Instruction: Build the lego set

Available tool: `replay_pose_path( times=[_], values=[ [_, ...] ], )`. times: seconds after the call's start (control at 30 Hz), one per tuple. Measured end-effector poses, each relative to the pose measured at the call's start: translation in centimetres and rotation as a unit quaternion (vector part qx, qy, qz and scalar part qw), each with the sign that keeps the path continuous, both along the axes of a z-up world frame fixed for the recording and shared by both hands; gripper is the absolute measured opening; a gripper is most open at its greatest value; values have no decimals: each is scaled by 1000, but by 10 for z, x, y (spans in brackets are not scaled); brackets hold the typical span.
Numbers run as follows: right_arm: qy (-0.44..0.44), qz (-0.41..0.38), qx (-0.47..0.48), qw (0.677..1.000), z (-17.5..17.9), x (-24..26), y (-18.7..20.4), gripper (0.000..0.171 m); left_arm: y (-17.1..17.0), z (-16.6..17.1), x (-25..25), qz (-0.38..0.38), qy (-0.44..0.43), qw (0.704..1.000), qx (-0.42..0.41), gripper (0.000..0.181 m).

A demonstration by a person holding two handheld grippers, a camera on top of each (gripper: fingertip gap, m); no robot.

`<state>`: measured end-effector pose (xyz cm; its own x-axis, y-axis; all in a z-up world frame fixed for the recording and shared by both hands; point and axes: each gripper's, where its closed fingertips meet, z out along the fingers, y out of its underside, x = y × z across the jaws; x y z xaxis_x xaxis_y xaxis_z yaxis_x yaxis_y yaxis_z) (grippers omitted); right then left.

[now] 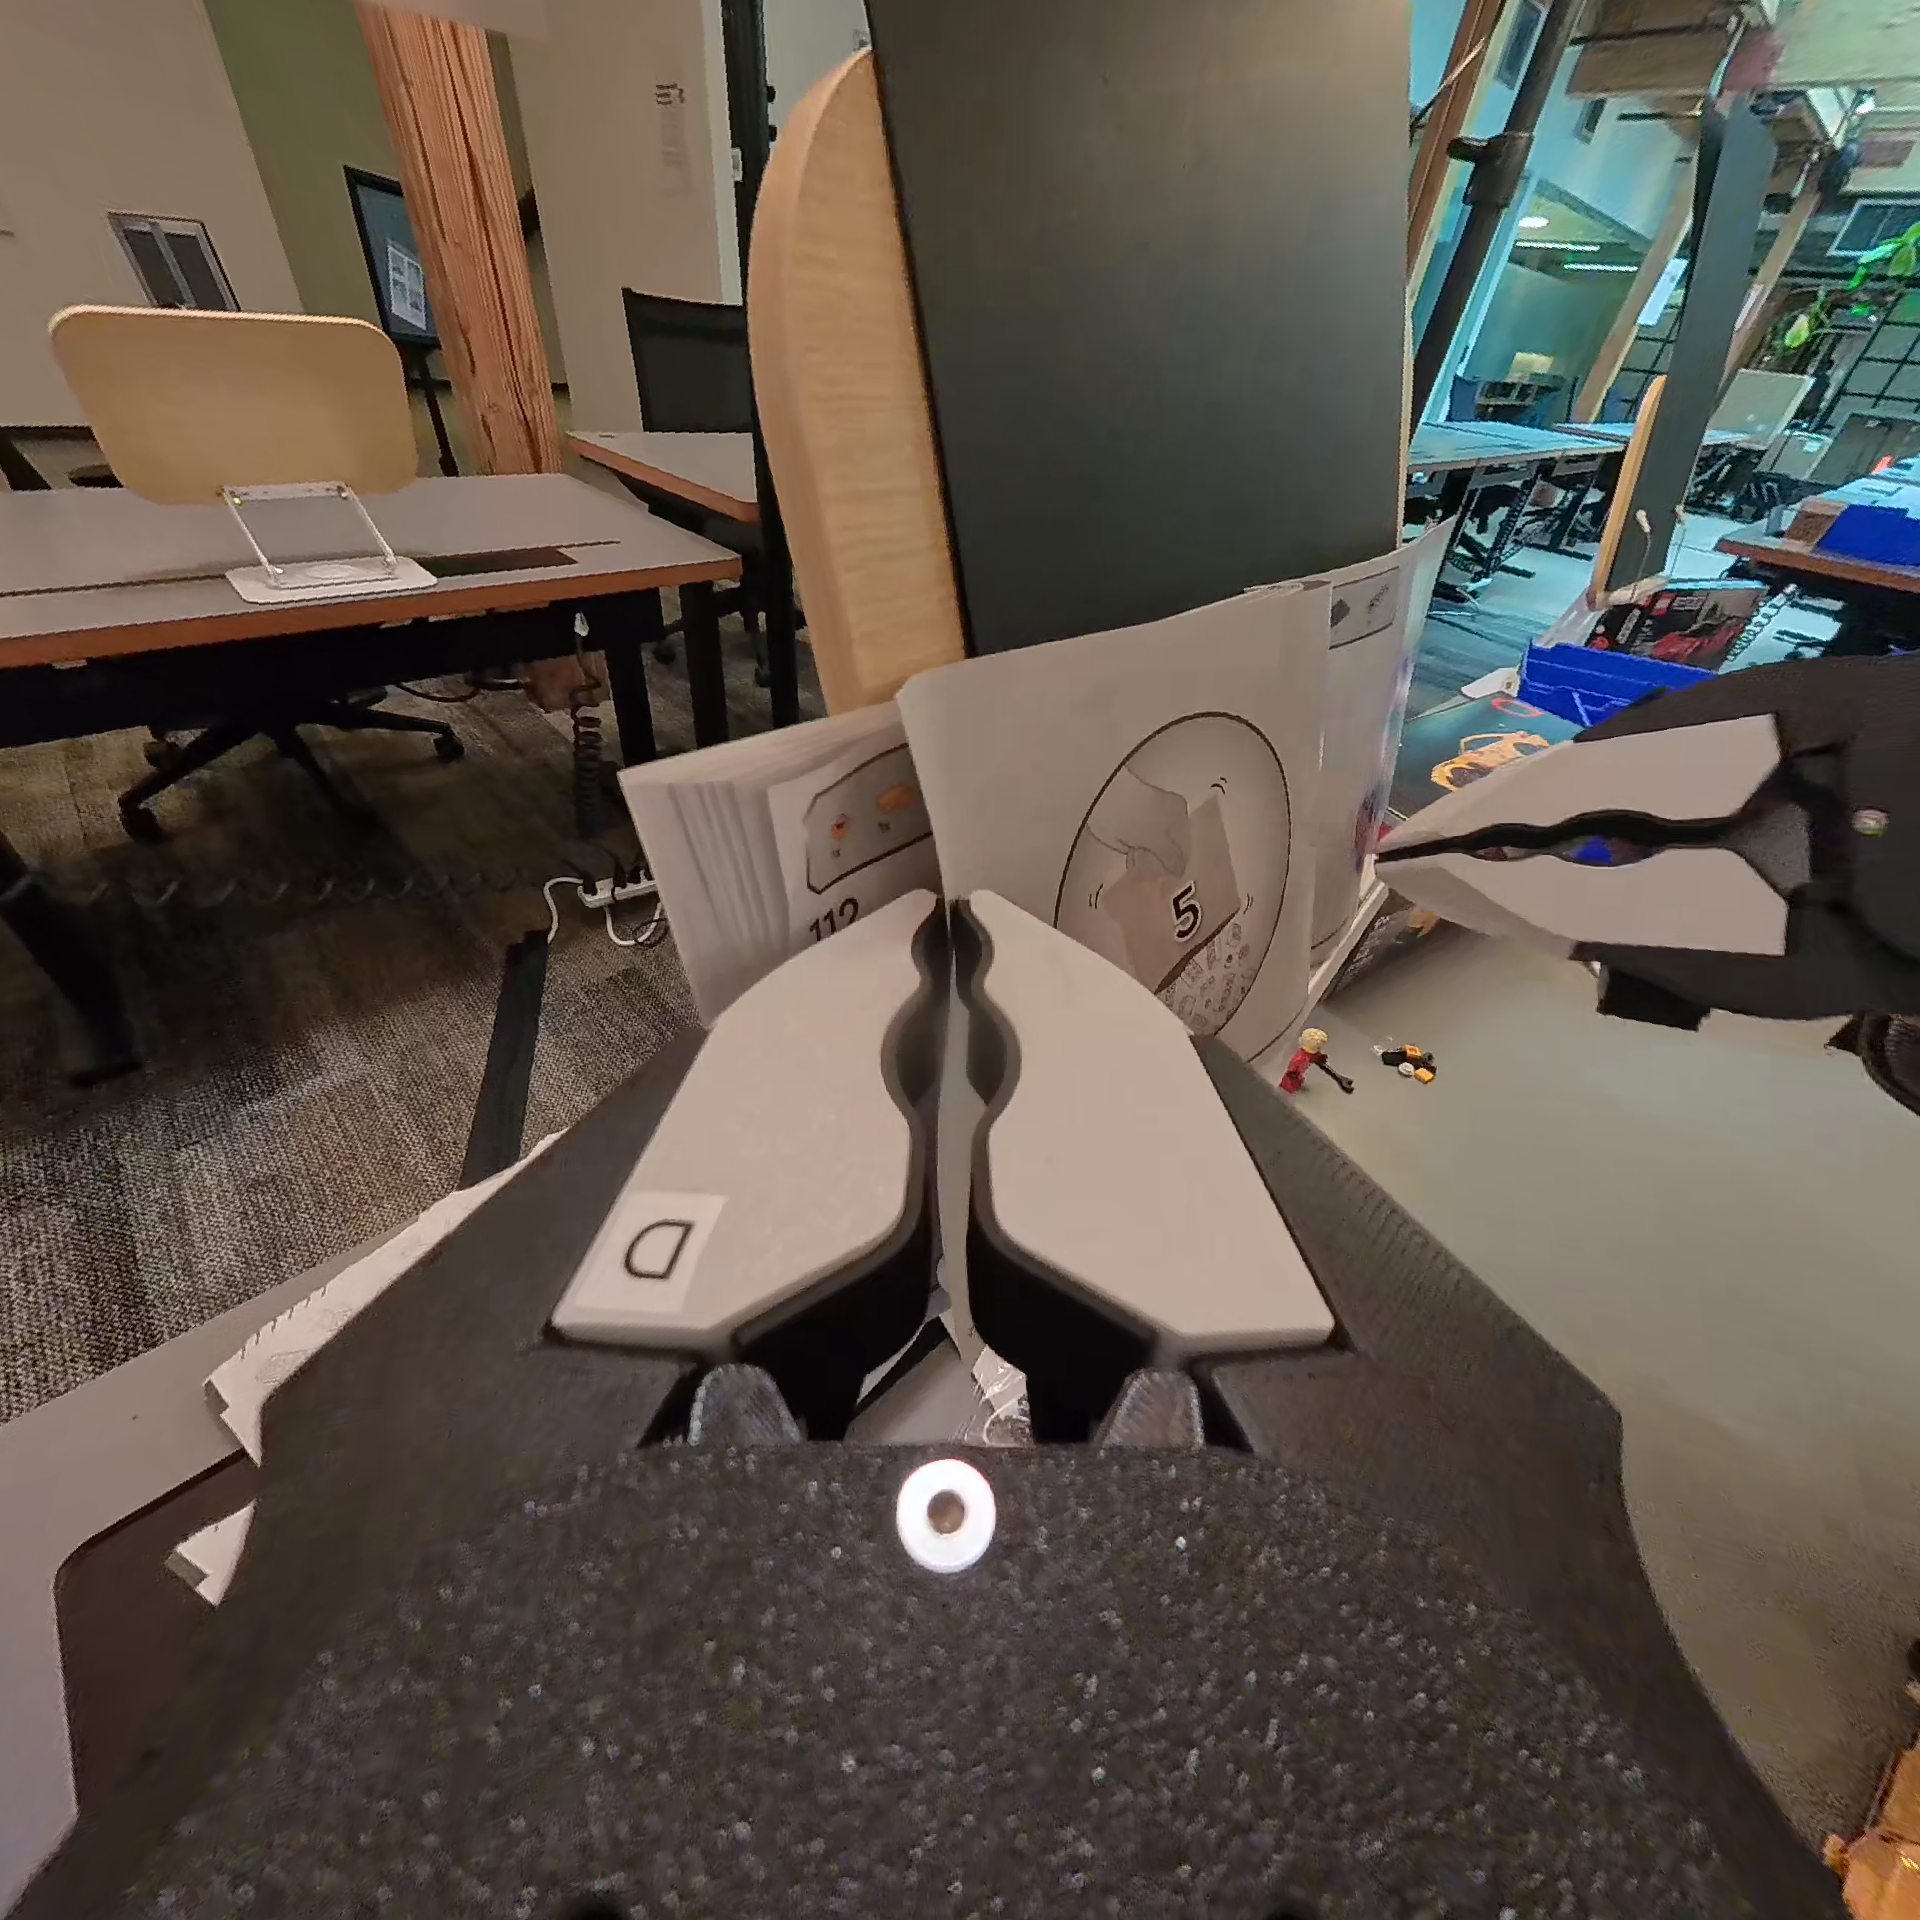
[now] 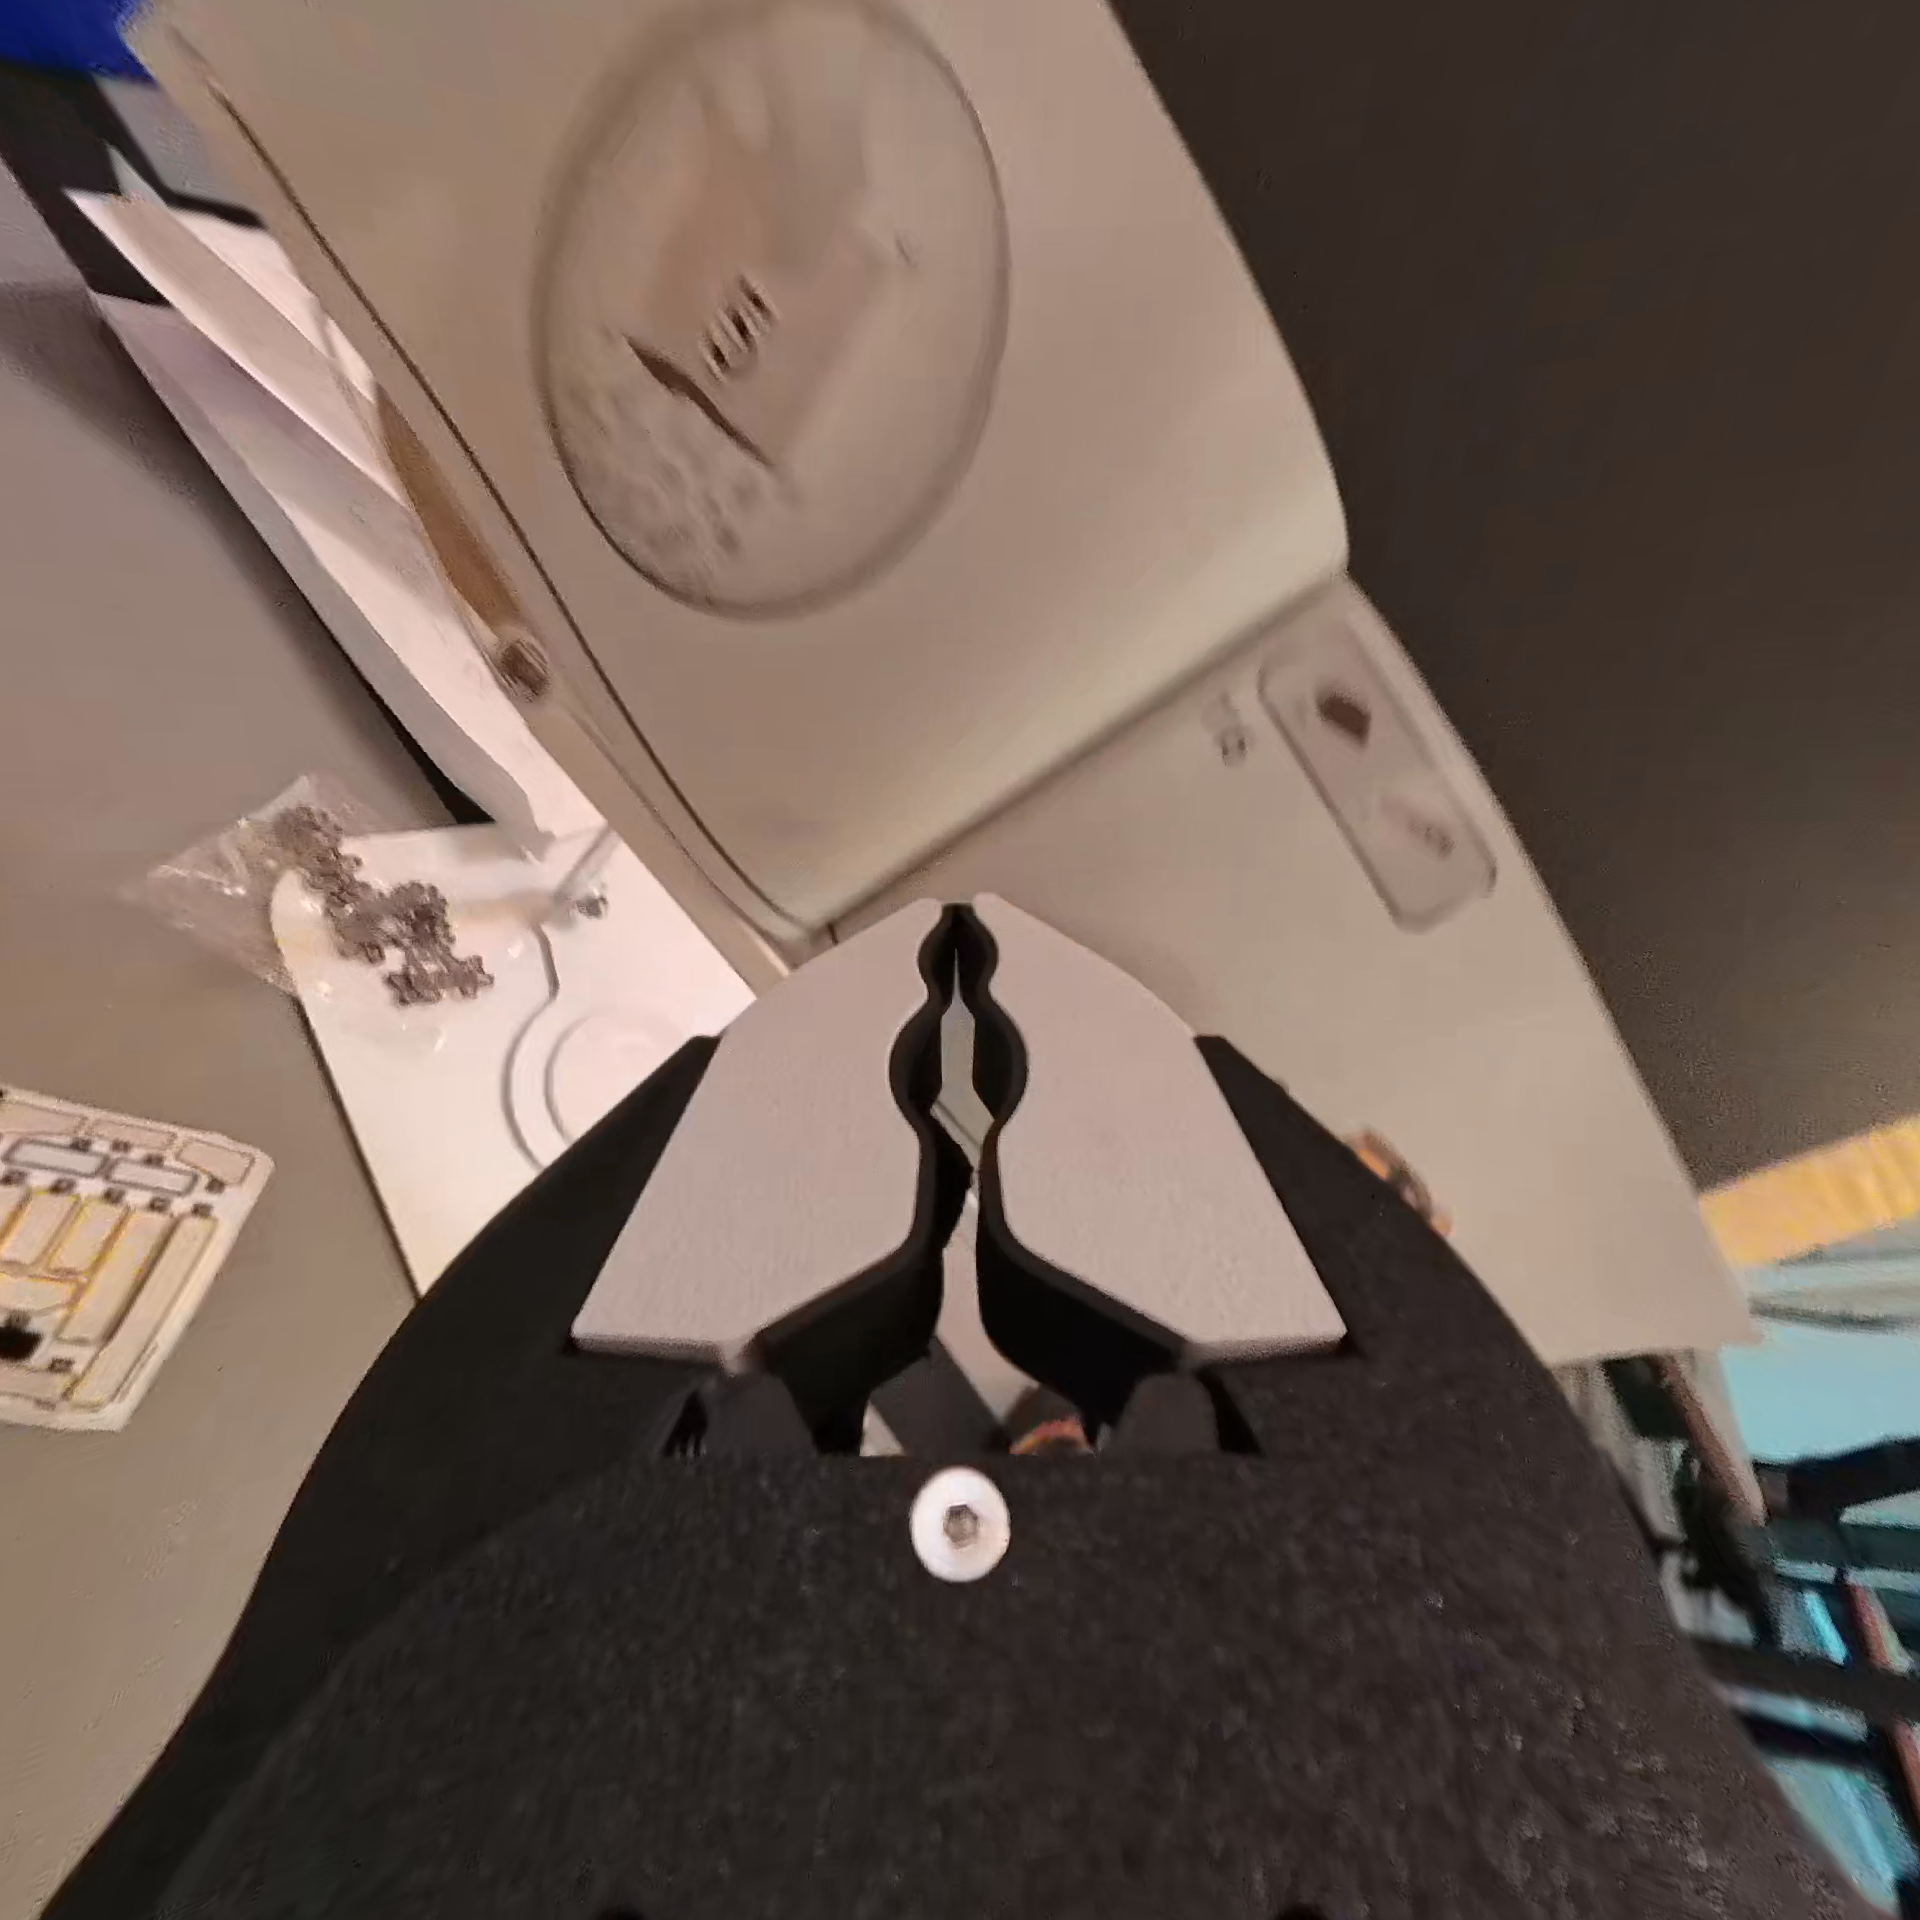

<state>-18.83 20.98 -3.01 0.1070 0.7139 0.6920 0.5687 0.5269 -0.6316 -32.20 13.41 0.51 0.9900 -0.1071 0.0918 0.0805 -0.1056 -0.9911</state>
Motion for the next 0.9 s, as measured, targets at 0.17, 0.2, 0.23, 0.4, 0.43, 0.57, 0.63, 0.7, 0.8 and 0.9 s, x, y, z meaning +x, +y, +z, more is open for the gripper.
replay_pose_path(
  times=[0.17,0.2,0.23,0.4,0.43,0.57,0.63,0.7,0.8,0.9],
  values=[
    [20,14,21,999,0,-33,3,0,-1,0,-4,18,0,1000,-7,0],
    [31,14,17,999,0,-35,4,0,-3,0,-8,36,-1,999,-14,4],
    [33,10,22,999,1,-36,5,0,-9,3,-11,48,-5,999,-15,15],
    [32,-1,39,999,0,-35,4,0,-51,2,-14,90,-94,991,5,15],
    [35,-5,33,999,0,-35,3,0,-54,-10,-3,68,-126,990,-10,16],
    [54,-26,2,998,0,-36,4,0,-44,-61,50,-30,-223,971,-75,19],
    [70,-35,-17,997,0,-36,4,0,-27,-76,70,-57,-270,957,-89,27],
    [84,-39,-27,995,0,-37,5,0,-7,-81,70,-46,-322,943,-74,37],
    [93,-49,-23,994,-1,-36,6,0,8,-79,55,-18,-406,914,-13,19],
    [98,-53,-15,994,-2,-37,6,0,8,-83,51,-15,-438,898,26,2]
  ],
)
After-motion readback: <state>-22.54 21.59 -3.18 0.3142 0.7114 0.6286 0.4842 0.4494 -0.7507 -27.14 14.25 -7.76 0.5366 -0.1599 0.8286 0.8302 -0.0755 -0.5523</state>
